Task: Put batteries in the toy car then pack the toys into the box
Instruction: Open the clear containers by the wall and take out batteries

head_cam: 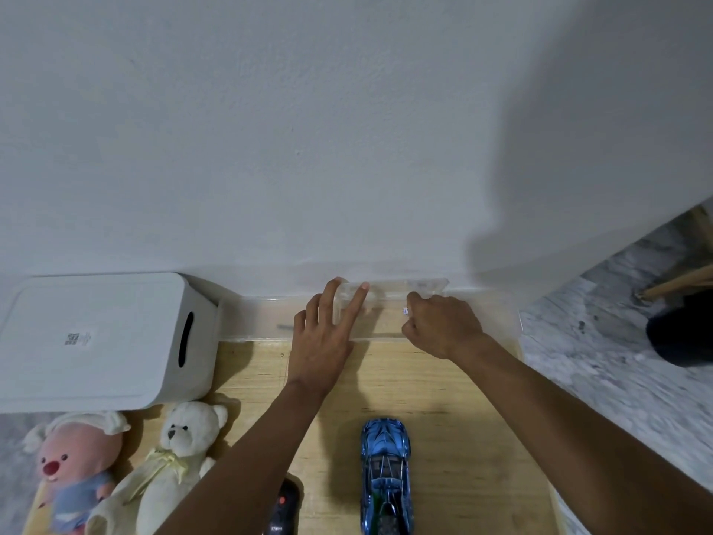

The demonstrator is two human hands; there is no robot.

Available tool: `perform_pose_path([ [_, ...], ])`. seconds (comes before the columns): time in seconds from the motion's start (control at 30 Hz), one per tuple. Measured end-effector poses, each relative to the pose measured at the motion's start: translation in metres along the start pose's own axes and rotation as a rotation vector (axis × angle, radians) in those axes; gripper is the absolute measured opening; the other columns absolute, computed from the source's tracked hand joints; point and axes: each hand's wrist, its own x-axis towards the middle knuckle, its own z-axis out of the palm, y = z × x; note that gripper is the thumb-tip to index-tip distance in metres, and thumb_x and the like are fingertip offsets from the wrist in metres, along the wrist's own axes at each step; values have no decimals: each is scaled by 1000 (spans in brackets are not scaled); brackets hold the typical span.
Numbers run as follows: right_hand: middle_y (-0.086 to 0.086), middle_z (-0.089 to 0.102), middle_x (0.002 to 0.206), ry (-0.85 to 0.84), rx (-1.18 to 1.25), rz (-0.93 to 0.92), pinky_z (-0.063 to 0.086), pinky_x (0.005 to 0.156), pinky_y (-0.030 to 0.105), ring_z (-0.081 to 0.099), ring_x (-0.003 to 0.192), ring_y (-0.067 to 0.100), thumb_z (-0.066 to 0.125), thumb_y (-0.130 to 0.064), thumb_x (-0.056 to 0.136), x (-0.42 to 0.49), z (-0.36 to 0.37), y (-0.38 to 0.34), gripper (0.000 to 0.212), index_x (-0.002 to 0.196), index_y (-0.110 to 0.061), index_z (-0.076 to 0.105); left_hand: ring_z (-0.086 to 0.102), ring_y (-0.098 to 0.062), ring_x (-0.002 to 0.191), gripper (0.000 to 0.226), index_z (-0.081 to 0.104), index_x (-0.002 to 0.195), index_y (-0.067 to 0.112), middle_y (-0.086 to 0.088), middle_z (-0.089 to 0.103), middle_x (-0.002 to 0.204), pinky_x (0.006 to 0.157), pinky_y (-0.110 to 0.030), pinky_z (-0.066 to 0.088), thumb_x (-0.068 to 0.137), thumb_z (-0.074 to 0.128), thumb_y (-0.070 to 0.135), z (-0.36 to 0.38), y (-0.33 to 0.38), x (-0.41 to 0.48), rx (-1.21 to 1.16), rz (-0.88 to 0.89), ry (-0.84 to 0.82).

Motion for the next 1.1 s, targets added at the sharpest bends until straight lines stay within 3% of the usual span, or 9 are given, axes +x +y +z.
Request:
perform_pose_path([
  [0.17,5,72,99,27,-190,74,37,63,29,71,88,28,55,-14,94,5,12,-6,22,114,-19,64,50,-33,123,130,3,164,31,-16,24,160,89,-44,53,68,91,24,0,0,0,9,-3,1],
  [0.53,4,75,100,31,-167,147,38,66,28,72,93,26,61,-11,93,19,18,-15,16,105,-19,69,49,-33,125,126,7,164,31,-16,25,160,90,-44,53,70,91,27,2,-2,0,-2,4,14],
  [0.73,5,73,103,122,35,75,42,71,31,69,96,30,54,-35,100,0,-1,-11,22,107,-22,70,49,-31,121,126,11,164,32,-15,24,160,89,-43,52,67,90,22,1,-2,-1,-4,-2,20],
  [0.83,-1,75,97,203,99,-71,47,69,31,70,89,25,57,-41,98,-30,-5,-19,22,109,-29,71,49,-32,121,125,10,164,32,-15,23,160,89,-43,52,67,90,23,1,-1,-1,4,-1,12],
  [0.93,-1,74,98,127,87,-170,49,70,32,69,90,26,55,-43,99,-44,6,-27,25,109,-26,71,49,-32,121,125,10,164,31,-15,22,161,88,-44,51,67,89,22,1,0,-2,26,-5,7],
  [1.1,2,75,98,78,55,-135,52,69,33,70,88,27,54,-39,99,-41,33,-35,24,106,-22,71,47,-32,121,125,9,164,31,-14,21,161,88,-44,51,68,88,22,-1,1,-1,44,-13,5],
])
